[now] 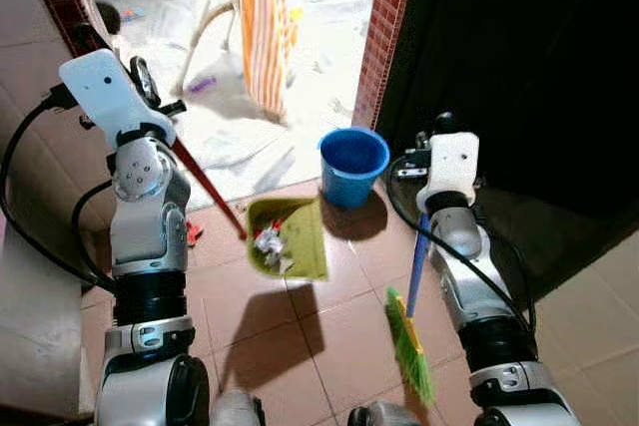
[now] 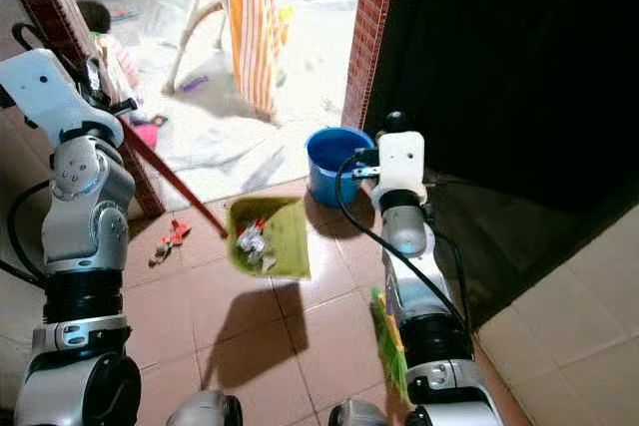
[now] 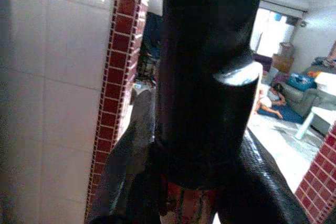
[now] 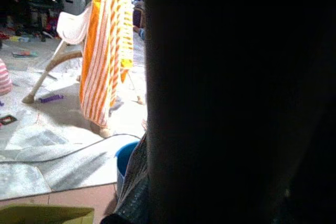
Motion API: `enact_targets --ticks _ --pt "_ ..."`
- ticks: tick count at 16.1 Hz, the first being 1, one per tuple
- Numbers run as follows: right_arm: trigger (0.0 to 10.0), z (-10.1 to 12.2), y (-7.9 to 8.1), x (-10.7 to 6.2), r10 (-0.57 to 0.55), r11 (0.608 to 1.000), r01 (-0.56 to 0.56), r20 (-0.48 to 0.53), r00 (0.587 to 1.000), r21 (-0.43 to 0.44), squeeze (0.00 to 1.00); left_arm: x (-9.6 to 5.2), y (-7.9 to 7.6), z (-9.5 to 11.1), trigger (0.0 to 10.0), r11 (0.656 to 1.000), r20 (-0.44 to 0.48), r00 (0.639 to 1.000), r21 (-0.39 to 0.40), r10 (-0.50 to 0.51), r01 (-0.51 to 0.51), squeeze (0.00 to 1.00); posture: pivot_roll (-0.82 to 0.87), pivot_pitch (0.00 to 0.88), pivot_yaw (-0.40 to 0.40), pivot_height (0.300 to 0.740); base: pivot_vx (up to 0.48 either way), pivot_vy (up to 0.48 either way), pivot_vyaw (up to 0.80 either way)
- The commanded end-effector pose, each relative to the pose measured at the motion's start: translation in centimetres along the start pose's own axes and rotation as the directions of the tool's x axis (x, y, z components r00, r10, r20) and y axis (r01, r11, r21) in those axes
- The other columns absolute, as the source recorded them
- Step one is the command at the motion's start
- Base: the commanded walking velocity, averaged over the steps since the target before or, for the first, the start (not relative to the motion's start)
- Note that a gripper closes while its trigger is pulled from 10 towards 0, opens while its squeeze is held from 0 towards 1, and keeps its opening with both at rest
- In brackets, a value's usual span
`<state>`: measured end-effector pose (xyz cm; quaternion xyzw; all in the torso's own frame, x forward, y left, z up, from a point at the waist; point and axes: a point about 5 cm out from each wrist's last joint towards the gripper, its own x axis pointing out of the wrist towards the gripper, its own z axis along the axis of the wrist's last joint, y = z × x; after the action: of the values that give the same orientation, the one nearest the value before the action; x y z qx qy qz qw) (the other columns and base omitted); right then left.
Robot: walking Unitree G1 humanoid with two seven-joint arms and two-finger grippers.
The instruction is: Sweep floor
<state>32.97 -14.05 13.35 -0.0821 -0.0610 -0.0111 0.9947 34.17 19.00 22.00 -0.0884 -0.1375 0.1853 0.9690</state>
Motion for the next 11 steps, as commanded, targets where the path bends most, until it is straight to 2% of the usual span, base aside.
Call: enact_targets --ticks 1,3,6,11 --pt "10.0 1.2 -0.2 0.2 0.001 1.000 0.000 0.056 0.998 -0.010 0.00 0.5 -1.3 2.5 10.0 0.998 0.109 0.994 -0.062 -0.022 0.029 0.00 0.00 0.007 -0.020 0.740 0.480 0.000 0.00" --pt "10.0 1.3 0.2 0.3 0.009 1.000 -0.009 0.057 0.998 -0.003 0.00 1.4 -2.4 3.6 10.0 0.995 0.142 0.989 -0.092 -0.029 0.042 0.00 0.00 0.004 -0.020 0.740 0.480 0.000 0.00" --pt "10.0 1.4 0.3 0.3 0.014 1.000 -0.014 0.062 0.998 0.000 0.00 1.8 -3.1 4.3 10.0 0.992 0.160 0.986 -0.107 -0.043 0.061 0.00 -0.01 0.005 -0.016 0.740 0.480 0.000 0.00" --pt "10.0 1.5 0.3 0.4 0.017 1.000 -0.017 0.062 0.998 0.002 0.00 2.1 -3.3 4.5 10.0 0.992 0.170 0.985 -0.120 -0.028 0.048 0.00 -0.01 0.005 -0.018 0.740 0.480 0.000 0.00"
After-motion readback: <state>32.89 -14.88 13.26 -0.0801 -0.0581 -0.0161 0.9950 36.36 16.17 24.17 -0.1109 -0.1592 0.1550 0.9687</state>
